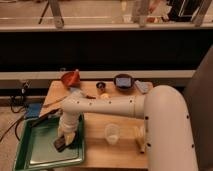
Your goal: Wipe tray with eraser
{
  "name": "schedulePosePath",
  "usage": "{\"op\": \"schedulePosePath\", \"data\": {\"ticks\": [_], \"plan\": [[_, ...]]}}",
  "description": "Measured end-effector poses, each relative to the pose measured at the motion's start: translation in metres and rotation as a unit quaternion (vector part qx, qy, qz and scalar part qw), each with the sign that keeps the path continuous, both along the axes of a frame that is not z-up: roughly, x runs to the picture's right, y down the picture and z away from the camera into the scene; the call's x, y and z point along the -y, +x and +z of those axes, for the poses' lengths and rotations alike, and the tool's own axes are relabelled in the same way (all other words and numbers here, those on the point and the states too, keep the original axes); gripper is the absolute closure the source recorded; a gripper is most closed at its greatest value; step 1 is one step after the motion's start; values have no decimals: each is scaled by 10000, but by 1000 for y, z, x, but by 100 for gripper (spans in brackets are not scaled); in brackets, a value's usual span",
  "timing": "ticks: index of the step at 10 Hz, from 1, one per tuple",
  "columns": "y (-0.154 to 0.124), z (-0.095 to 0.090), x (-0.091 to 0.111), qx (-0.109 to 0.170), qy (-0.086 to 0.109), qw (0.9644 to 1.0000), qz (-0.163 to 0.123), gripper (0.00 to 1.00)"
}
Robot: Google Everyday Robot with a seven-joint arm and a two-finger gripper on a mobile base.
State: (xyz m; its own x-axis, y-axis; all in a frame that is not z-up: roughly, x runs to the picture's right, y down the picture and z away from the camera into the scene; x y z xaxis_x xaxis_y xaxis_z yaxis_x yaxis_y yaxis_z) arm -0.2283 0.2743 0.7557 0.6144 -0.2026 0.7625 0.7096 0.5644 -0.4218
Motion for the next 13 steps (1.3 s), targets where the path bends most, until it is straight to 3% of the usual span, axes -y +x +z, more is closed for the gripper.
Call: {"op": "schedulePosePath", "data": {"ticks": [2, 6, 10, 13], "plan": [[-5, -16, -14, 125, 21, 9998, -135, 100], [-63, -32, -23, 508, 105, 9967, -629, 100], [-119, -31, -26, 868, 100, 9902, -1090, 100], [-125, -13, -6, 884, 109, 9909, -1005, 100]]}}
